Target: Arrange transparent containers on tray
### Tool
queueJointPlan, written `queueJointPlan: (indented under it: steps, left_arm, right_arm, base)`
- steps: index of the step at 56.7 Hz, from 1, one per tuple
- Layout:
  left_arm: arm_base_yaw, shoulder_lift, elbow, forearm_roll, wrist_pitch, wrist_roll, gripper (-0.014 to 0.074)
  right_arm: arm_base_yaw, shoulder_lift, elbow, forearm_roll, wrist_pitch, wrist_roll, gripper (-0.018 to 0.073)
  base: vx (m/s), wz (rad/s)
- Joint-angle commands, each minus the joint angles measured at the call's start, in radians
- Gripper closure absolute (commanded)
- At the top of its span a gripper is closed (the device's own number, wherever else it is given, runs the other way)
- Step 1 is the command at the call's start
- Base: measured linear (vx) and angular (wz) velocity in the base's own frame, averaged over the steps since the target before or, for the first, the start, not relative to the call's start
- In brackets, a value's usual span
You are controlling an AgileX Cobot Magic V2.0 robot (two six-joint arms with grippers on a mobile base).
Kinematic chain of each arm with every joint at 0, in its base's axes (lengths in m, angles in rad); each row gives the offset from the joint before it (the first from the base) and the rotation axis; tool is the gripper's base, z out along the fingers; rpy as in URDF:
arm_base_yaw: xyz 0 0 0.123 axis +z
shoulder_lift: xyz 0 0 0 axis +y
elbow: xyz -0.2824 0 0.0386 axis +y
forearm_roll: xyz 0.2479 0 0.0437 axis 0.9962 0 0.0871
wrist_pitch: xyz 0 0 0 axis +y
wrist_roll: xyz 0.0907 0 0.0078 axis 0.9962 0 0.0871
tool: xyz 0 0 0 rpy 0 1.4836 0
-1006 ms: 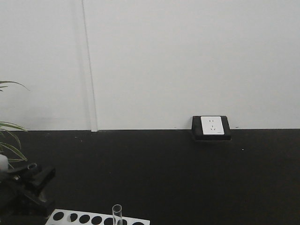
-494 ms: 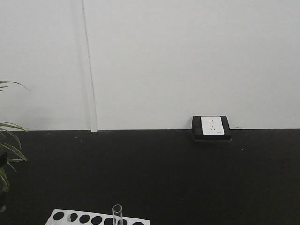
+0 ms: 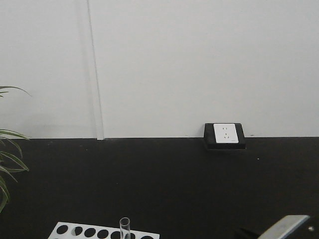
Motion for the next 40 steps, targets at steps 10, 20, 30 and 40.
queueJointPlan:
  steps: [10,20,30,40]
  left_arm:
    - [-0.006,-0.003,-0.027,-0.006,-0.077,-0.004,0.0451]
    - [-0.006,-0.003,-0.027,-0.006,-0.077,-0.004,0.0451]
    - [-0.006,-0.003,-0.027,-0.006,-0.077,-0.004,0.0451]
    - [-0.006,-0.003,-0.027,-0.005,-0.077,-0.003,0.0451]
  right_arm:
    - [0.124,0.273,-0.041,-0.009,-0.447,-0.01,0.0078]
    - [0.165,0.421,-0.123,-0.011,-0.489,-0.01,0.0046]
    - [0.165,0.516,-0.232,-0.03,-0.489,-0.009,0.0039]
    - [0.165,0.578,-0.318,-0.036,-0.489,-0.002,0.0039]
  base:
    - [0.0,0.0]
    - [0.0,0.0]
    - [0.0,0.0]
    - [0.0,0.0]
